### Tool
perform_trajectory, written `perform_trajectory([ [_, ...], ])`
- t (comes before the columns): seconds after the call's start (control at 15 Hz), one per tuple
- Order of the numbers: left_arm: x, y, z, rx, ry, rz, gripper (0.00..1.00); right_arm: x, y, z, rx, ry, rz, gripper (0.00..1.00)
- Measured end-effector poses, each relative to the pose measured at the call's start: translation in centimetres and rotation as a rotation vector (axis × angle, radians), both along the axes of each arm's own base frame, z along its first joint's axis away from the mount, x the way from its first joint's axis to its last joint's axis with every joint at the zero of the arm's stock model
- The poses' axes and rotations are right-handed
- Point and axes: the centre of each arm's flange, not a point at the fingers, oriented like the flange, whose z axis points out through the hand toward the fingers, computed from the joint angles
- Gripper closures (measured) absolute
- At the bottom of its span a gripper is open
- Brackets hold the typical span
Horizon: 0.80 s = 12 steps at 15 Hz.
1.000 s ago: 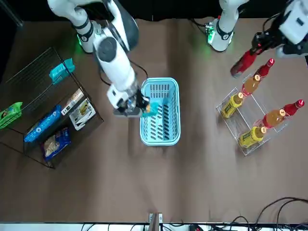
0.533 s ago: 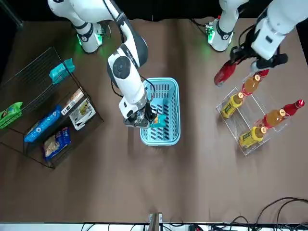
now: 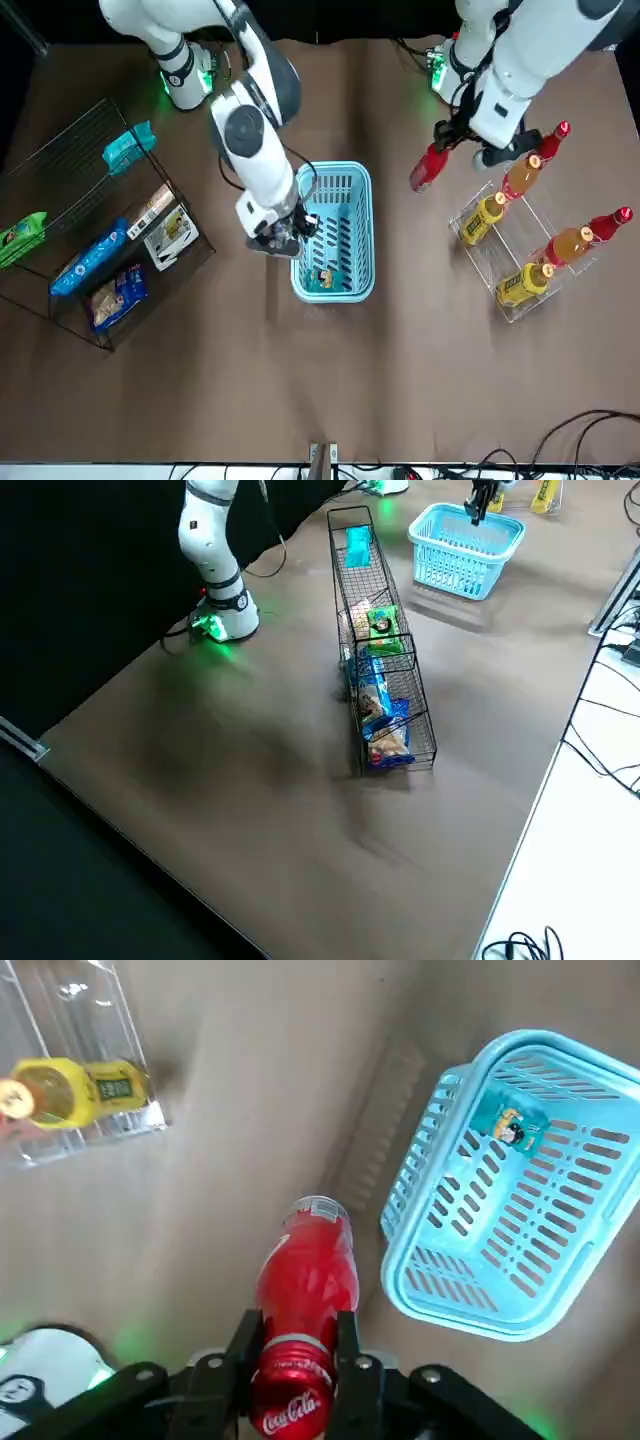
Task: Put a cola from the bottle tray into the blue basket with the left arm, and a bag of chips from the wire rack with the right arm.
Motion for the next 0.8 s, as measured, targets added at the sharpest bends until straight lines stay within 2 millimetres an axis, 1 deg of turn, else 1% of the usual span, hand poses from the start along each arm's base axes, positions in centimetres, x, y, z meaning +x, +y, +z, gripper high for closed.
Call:
perform_trajectory([
  [0.07,0.0,-0.8,-0.5,-0.004,0.007,0.014,0.66,0.2,-1.1,1.4,-0.006,0.006,-0.007,0.71],
  [0.13,0.1,-3.2,-1.4,-0.024,0.008,0.033,0.66,0.8,-4.5,4.2,-0.03,0.03,0.009,0.7],
  [0.2,0.1,-4.7,-1.9,-0.039,0.001,0.041,0.66,1.4,-6.9,5.6,-0.039,0.039,0.041,0.7],
  [0.33,-0.2,-8.1,-3.0,-0.067,-0.011,0.053,0.66,3.0,-13.1,8.2,-0.047,0.051,0.109,0.69],
  [0.47,-0.8,-11.4,-4.6,-0.057,-0.025,0.057,0.66,4.2,-19.5,10.6,-0.047,0.051,0.177,0.66],
  [0.67,-1.8,-16.2,-7.2,-0.014,-0.057,0.06,0.66,5.1,-28.5,13.8,-0.038,0.032,0.255,0.63],
  [0.73,-2.0,-17.8,-8.0,-0.007,-0.062,0.06,0.66,5.1,-31.4,14.7,-0.036,0.026,0.283,0.56],
  [0.8,-2.3,-19.3,-8.8,0.006,-0.064,0.058,0.66,5.0,-33.8,15.4,-0.034,0.018,0.298,0.49],
])
